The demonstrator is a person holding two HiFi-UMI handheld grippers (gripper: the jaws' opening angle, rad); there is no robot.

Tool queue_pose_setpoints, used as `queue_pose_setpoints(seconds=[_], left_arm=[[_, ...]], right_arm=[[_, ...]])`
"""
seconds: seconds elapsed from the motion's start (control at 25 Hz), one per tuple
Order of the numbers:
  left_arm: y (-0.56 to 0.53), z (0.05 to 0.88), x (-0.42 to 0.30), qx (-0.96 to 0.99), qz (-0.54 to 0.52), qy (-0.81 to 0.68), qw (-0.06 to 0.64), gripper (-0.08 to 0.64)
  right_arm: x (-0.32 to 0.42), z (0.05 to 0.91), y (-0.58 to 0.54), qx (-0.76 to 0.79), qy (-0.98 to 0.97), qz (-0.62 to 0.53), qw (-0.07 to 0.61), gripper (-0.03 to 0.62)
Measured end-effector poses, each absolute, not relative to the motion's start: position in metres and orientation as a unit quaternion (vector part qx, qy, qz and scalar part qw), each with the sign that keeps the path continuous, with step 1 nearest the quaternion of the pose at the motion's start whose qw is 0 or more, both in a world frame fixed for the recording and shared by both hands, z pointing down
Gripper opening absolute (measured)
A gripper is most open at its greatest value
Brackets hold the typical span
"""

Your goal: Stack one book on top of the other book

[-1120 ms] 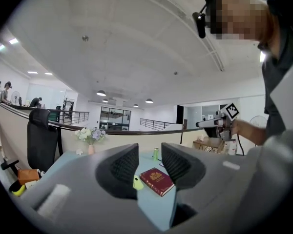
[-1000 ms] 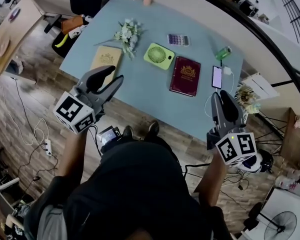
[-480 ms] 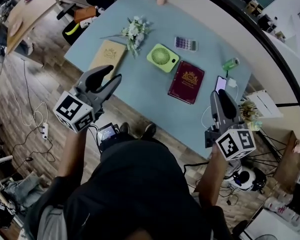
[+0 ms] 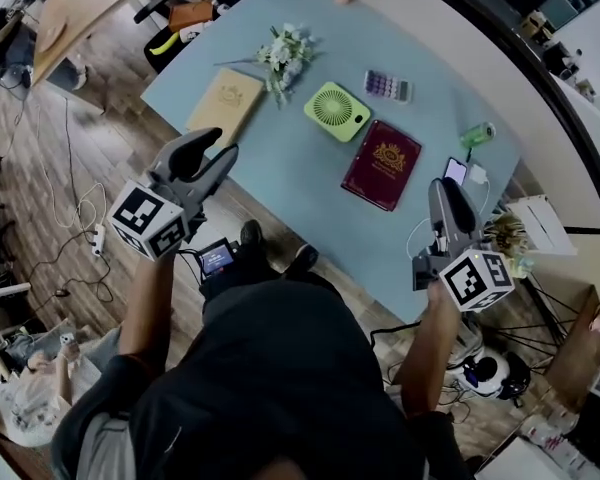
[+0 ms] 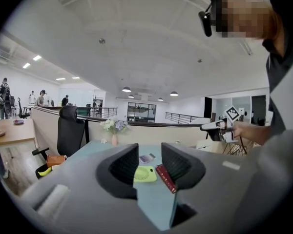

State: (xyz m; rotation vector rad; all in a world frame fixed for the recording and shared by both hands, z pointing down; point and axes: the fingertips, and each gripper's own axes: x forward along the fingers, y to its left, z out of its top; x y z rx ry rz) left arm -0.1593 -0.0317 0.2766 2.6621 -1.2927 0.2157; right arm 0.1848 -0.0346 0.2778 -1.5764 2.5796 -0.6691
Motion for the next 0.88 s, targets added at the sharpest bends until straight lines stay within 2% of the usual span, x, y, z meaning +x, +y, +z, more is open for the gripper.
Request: queue_pose_setpoints(seconds=[0.28, 0.48, 0.88], left_arm=[[-0.039, 0.302, -0.18, 0.879, 0.073, -0.456, 0.12, 0.199], [-0.045, 0.318, -0.191, 0.873, 0.078, -0.462, 0.135, 0.199], [-0.054, 0.348, -0.201, 0.864, 0.087, -0.465, 0.172, 0.199]], right_arm=[[0.194, 0.312, -0.045, -0.482, 0.806, -0.316, 0.137, 0.107], [0.206, 0.349, -0.046, -0.483, 0.773, -0.366, 0.187, 0.107], [0.224, 0.463, -0.044, -0.511, 0.716, -0.425, 0.215, 0.107]])
